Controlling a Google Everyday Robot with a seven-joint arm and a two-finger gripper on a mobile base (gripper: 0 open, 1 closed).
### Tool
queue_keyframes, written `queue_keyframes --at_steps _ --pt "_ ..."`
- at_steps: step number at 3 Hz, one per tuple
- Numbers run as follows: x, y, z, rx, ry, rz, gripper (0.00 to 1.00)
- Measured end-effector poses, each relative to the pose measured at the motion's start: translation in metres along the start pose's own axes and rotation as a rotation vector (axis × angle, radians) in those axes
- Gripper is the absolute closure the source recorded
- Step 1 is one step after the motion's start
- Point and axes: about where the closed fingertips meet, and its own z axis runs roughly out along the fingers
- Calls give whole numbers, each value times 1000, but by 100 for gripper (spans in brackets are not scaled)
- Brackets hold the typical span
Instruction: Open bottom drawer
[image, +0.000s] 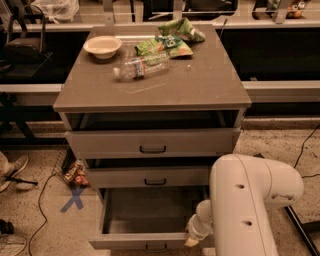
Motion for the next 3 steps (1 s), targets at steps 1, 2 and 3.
queue_keyframes --at_steps 1,2,3 --pt "7 25 7 28 -50 53 83" --pt "10 32 7 54 -75 84 60" --pt "10 34 8 51 -75 84 37"
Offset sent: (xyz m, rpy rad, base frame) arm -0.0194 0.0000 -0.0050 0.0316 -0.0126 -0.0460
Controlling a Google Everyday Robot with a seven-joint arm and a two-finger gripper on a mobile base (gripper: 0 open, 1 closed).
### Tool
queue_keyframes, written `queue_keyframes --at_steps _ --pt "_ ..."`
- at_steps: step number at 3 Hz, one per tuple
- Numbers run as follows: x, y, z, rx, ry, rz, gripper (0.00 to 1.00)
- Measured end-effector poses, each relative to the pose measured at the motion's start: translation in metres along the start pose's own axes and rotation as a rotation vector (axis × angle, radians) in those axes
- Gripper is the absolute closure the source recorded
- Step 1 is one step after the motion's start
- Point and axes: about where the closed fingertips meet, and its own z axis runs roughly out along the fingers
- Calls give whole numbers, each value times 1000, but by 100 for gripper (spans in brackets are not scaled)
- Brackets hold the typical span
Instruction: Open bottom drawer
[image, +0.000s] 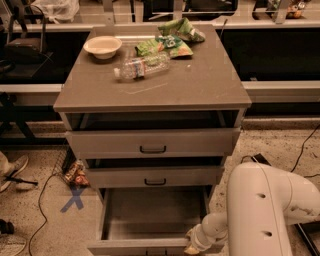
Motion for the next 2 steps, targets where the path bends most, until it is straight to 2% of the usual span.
queue_keyframes --at_steps 1,2 --pt "0 1 1 -3 0 0 14" --pt "-2 1 -3 8 6 -15 0"
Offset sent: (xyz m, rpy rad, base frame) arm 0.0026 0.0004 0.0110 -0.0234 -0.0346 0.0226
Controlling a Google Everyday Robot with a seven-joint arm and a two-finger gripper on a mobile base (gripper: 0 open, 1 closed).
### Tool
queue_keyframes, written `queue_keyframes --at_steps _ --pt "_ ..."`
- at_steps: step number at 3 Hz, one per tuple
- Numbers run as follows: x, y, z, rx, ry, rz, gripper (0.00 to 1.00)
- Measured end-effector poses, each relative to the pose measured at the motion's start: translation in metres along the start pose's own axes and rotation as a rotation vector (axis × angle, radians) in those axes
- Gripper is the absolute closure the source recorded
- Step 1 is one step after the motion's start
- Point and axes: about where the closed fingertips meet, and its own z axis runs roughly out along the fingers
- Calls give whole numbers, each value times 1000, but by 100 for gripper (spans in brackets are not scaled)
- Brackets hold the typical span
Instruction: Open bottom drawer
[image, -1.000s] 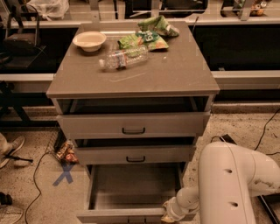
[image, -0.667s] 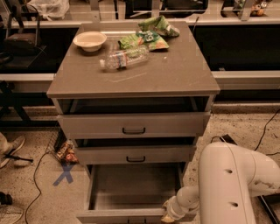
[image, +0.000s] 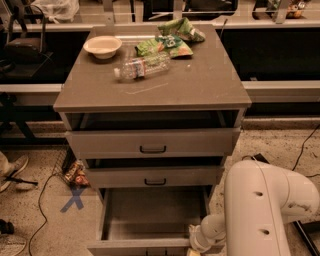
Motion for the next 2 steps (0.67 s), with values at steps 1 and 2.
queue_keyframes --at_steps 1,2 --pt "-10 -8 -25 17 -25 -46 0" --pt "-25 -42 -83 55 -105 -116 0"
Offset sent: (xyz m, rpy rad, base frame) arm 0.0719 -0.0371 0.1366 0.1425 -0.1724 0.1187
